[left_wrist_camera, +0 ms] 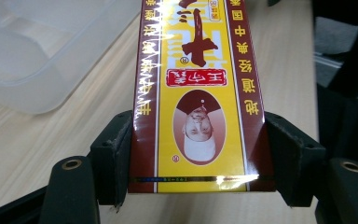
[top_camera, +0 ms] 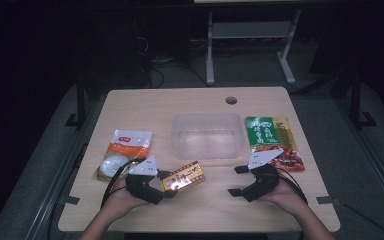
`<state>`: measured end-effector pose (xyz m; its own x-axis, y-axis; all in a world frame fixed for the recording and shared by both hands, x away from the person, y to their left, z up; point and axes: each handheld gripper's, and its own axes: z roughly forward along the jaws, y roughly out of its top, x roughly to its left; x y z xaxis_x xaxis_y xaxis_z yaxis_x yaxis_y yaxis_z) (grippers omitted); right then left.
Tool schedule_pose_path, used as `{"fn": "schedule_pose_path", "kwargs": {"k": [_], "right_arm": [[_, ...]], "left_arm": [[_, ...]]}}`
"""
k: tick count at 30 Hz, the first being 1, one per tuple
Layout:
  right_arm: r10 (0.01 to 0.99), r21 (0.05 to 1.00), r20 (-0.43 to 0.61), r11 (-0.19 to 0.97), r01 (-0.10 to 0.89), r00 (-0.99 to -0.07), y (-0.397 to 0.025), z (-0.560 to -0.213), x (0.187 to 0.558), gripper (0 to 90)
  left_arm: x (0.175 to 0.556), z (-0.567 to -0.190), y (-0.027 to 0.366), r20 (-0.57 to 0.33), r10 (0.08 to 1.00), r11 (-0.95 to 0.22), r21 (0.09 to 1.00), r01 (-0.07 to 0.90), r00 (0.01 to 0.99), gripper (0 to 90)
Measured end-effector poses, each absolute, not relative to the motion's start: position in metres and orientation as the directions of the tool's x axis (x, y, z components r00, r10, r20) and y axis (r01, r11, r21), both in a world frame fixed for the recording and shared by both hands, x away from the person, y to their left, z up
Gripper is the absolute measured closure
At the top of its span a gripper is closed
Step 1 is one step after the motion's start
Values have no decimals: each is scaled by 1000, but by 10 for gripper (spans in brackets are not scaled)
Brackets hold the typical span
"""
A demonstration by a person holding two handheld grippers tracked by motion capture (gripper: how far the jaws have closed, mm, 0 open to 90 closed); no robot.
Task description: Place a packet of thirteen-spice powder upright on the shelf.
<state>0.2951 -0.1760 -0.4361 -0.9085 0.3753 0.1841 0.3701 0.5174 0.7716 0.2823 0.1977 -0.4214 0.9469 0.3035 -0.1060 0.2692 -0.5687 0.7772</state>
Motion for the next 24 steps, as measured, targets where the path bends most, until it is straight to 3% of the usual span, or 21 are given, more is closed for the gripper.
{"fn": "schedule_pose_path", "kwargs": {"k": [7, 24], "right_arm": [[228, 828, 164, 498, 260, -960, -157, -414, 309, 154], [17, 860, 152, 490, 141, -988, -96, -390, 344, 142]], "left_arm": [[280, -418, 201, -105, 280, -569, 782, 253, 954, 320], [281, -412, 218, -93, 260, -553, 801, 227, 961, 320]]}}
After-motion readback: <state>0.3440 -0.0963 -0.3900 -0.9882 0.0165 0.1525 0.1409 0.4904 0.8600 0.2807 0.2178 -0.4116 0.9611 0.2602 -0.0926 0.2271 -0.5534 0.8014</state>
